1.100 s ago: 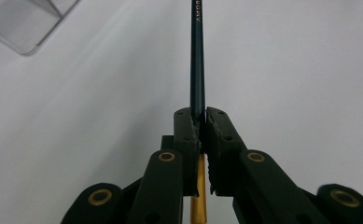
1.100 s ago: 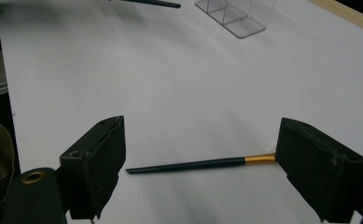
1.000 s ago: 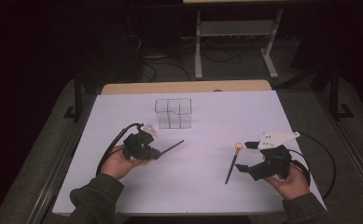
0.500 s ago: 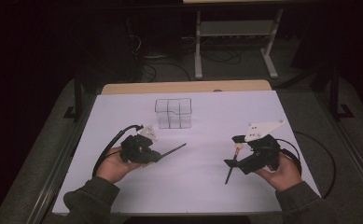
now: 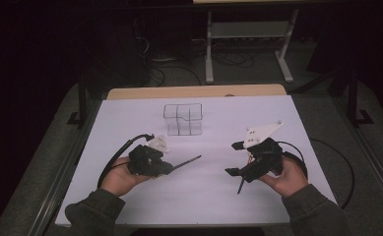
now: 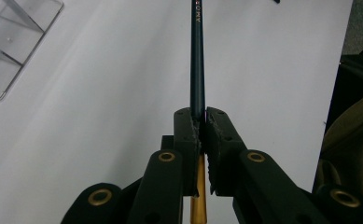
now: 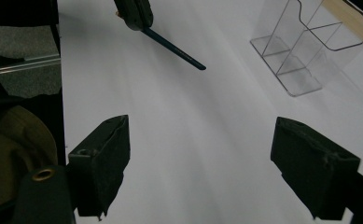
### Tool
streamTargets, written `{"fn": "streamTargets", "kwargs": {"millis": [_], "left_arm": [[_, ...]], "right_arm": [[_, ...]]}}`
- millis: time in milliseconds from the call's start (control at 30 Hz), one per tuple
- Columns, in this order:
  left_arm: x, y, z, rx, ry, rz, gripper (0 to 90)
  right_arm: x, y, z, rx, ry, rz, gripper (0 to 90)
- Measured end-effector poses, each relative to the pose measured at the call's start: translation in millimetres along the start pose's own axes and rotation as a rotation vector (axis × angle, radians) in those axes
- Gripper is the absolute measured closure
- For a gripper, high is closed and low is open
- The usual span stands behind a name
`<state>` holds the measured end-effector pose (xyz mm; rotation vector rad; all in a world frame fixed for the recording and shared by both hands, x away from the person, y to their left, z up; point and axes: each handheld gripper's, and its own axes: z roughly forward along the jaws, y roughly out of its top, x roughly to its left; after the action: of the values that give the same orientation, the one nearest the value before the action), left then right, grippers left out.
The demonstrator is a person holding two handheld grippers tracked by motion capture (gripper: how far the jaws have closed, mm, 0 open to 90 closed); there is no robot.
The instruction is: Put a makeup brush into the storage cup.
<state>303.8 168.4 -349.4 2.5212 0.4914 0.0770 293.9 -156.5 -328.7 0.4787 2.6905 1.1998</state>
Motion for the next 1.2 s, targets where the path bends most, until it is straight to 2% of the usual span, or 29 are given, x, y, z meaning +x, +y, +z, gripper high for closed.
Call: {"fn": "streamTargets", "kwargs": {"millis": [367, 500, 533, 700, 733, 800, 967, 1200], "left_arm": [[-6.7, 4.5, -1.9, -0.003, -0.021, 0.028, 83.3], [-9.7, 5.5, -2.3, -0.002, -0.029, 0.041, 83.3], [-10.0, 5.8, -2.5, -0.002, -0.03, 0.05, 83.3], [-12.8, 7.0, -2.7, 0.002, -0.033, 0.069, 83.3], [-13.7, 7.0, -2.4, 0.0, -0.038, 0.064, 83.3], [-14.6, 7.1, -1.9, -0.004, -0.04, 0.064, 83.3], [-17.4, 7.6, -0.9, -0.007, -0.05, 0.078, 83.3], [-21.7, 10.6, 1.6, -0.001, -0.062, 0.124, 83.2]], "right_arm": [[1.9, 14.6, 7.0, 0.032, 0.039, -0.027, 19.6], [2.2, 19.5, 12.8, 0.047, 0.046, -0.064, 19.9], [3.2, 20.8, 13.7, 0.05, 0.053, -0.055, 20.0], [3.3, 25.4, 21.4, 0.071, 0.082, -0.079, 22.4], [4.1, 26.3, 23.1, 0.071, 0.09, -0.074, 22.4], [2.8, 27.8, 26.3, 0.077, 0.092, -0.103, 22.6], [2.5, 30.8, 33.1, 0.09, 0.118, -0.107, 24.7], [4.2, 33.2, 43.4, 0.111, 0.145, -0.123, 27.9]]}}
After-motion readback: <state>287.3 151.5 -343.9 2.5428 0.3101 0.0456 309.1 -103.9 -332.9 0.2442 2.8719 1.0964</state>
